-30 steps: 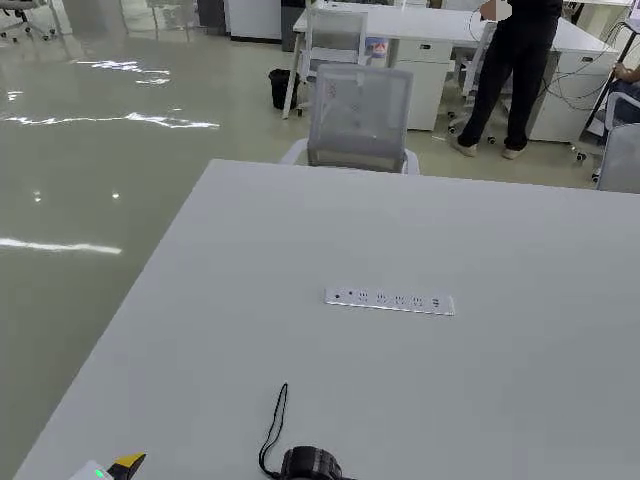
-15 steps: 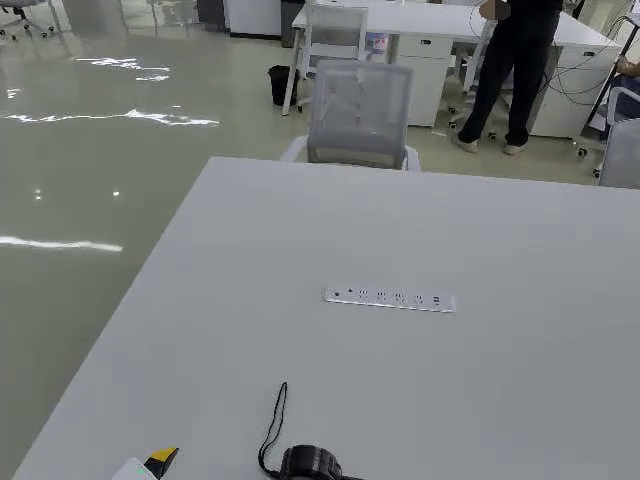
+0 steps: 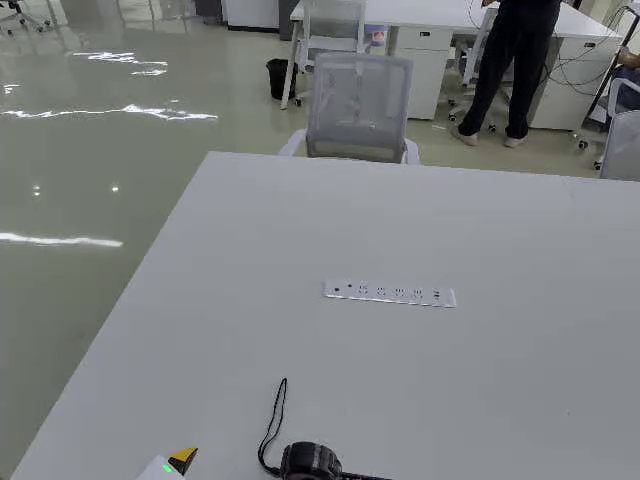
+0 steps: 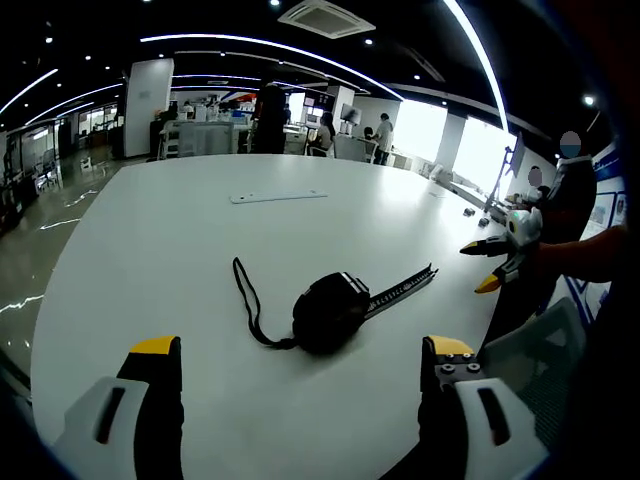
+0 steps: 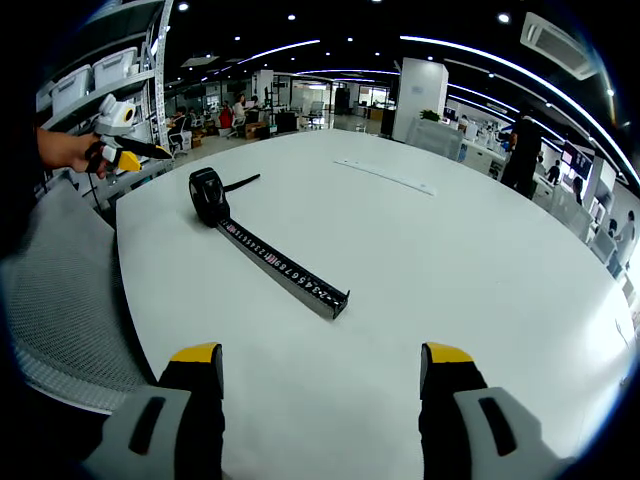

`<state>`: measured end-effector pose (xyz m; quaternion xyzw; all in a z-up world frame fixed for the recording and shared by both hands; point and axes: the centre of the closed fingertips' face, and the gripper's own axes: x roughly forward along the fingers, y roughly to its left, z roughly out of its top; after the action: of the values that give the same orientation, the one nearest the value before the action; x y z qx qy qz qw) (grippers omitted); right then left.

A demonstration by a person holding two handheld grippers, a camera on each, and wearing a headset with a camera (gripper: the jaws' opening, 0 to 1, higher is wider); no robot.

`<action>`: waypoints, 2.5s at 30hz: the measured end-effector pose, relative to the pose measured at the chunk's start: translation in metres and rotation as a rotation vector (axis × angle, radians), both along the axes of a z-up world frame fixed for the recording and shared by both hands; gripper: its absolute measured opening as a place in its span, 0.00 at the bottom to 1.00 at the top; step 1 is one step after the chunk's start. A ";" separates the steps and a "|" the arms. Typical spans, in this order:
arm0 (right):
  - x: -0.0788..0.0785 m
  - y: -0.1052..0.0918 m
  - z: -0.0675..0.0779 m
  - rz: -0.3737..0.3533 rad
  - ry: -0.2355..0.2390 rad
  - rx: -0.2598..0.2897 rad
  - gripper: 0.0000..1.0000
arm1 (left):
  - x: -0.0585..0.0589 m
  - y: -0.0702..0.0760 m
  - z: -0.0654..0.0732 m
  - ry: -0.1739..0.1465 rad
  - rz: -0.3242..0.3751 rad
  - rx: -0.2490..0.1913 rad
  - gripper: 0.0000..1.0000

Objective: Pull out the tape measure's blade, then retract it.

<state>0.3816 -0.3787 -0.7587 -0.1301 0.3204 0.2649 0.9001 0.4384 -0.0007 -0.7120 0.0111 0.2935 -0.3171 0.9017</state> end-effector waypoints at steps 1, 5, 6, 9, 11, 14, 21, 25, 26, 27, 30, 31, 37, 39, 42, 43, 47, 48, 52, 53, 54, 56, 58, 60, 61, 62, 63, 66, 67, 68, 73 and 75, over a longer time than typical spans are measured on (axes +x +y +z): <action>0.001 0.000 -0.001 0.003 0.000 -0.001 0.81 | 0.000 -0.002 0.000 0.000 0.002 -0.002 0.98; 0.005 0.002 -0.004 0.030 0.005 -0.017 0.78 | 0.000 -0.015 -0.001 0.006 0.005 -0.010 0.98; 0.006 0.002 -0.005 0.046 0.004 -0.031 0.78 | 0.000 -0.017 -0.001 0.007 0.006 -0.009 0.98; 0.009 0.006 -0.007 0.079 0.011 -0.049 0.76 | 0.003 -0.021 0.001 -0.025 0.029 0.011 0.99; 0.012 0.006 -0.008 0.095 0.009 -0.059 0.75 | 0.005 -0.022 0.004 -0.045 0.046 0.014 0.99; 0.018 0.008 -0.006 0.106 0.008 -0.062 0.73 | 0.006 -0.026 0.004 -0.042 0.047 0.013 0.99; 0.030 0.008 -0.009 0.129 0.013 -0.069 0.71 | 0.010 -0.030 -0.002 -0.030 0.073 0.031 0.99; 0.032 0.008 -0.015 0.146 0.022 -0.076 0.69 | 0.008 -0.036 -0.011 0.028 0.107 0.028 0.99; 0.032 0.008 -0.014 0.148 0.024 -0.076 0.69 | 0.009 -0.038 -0.011 0.029 0.111 0.027 0.99; 0.033 0.009 -0.014 0.152 0.029 -0.078 0.68 | 0.009 -0.041 -0.012 0.026 0.116 0.025 0.99; 0.034 0.009 -0.017 0.170 0.037 -0.085 0.66 | 0.012 -0.050 -0.010 0.012 0.112 0.024 0.99; 0.035 0.009 -0.017 0.175 0.038 -0.087 0.65 | 0.012 -0.052 -0.010 0.010 0.110 0.024 0.99; 0.042 0.012 -0.020 0.210 0.054 -0.090 0.63 | 0.018 -0.065 -0.015 0.012 0.114 0.014 0.96; 0.045 0.012 -0.022 0.224 0.058 -0.099 0.61 | 0.019 -0.068 -0.018 0.024 0.116 0.014 0.91; 0.048 0.013 -0.022 0.237 0.063 -0.106 0.61 | 0.022 -0.070 -0.019 0.025 0.135 0.009 0.92; 0.049 0.013 -0.023 0.241 0.064 -0.110 0.60 | 0.024 -0.070 -0.021 0.027 0.141 0.005 0.92; 0.052 0.016 -0.025 0.274 0.076 -0.124 0.57 | 0.027 -0.070 -0.027 0.052 0.173 -0.004 0.91; 0.052 0.016 -0.026 0.285 0.079 -0.128 0.56 | 0.028 -0.069 -0.029 0.053 0.179 0.002 0.91; 0.052 0.020 -0.027 0.322 0.094 -0.143 0.53 | 0.030 -0.071 -0.037 0.072 0.189 0.010 0.89; 0.053 0.021 -0.028 0.328 0.099 -0.142 0.52 | 0.030 -0.072 -0.037 0.068 0.188 0.010 0.89; 0.053 0.021 -0.029 0.336 0.104 -0.142 0.51 | 0.030 -0.073 -0.036 0.064 0.185 0.009 0.89; 0.053 0.023 -0.031 0.365 0.109 -0.155 0.47 | 0.030 -0.075 -0.038 0.062 0.177 0.019 0.88; 0.055 0.024 -0.032 0.379 0.117 -0.158 0.46 | 0.030 -0.077 -0.039 0.059 0.171 0.025 0.88; 0.057 0.025 -0.033 0.390 0.121 -0.162 0.46 | 0.031 -0.077 -0.039 0.061 0.170 0.028 0.87; 0.058 0.025 -0.033 0.394 0.125 -0.164 0.45 | 0.031 -0.077 -0.040 0.061 0.171 0.029 0.87; 0.060 0.025 -0.034 0.400 0.129 -0.167 0.45 | 0.033 -0.076 -0.040 0.053 0.177 0.040 0.87; 0.060 0.026 -0.034 0.404 0.131 -0.168 0.45 | 0.034 -0.075 -0.040 0.046 0.179 0.046 0.87; 0.061 0.027 -0.036 0.429 0.148 -0.178 0.44 | 0.039 -0.073 -0.040 0.027 0.198 0.048 0.89; 0.060 0.029 -0.037 0.441 0.158 -0.176 0.43 | 0.041 -0.072 -0.041 0.016 0.201 0.054 0.91; 0.059 0.030 -0.037 0.452 0.166 -0.177 0.42 | 0.041 -0.073 -0.042 0.016 0.202 0.054 0.92; 0.059 0.031 -0.041 0.485 0.190 -0.191 0.36 | 0.039 -0.080 -0.047 0.050 0.198 0.044 0.89; 0.059 0.032 -0.042 0.496 0.199 -0.192 0.34 | 0.038 -0.082 -0.050 0.052 0.195 0.052 0.89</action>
<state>0.4402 -0.3467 -0.8010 -0.2626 0.3891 0.4569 0.7556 0.4765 -0.0832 -0.7620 -0.0025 0.3248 -0.2204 0.9197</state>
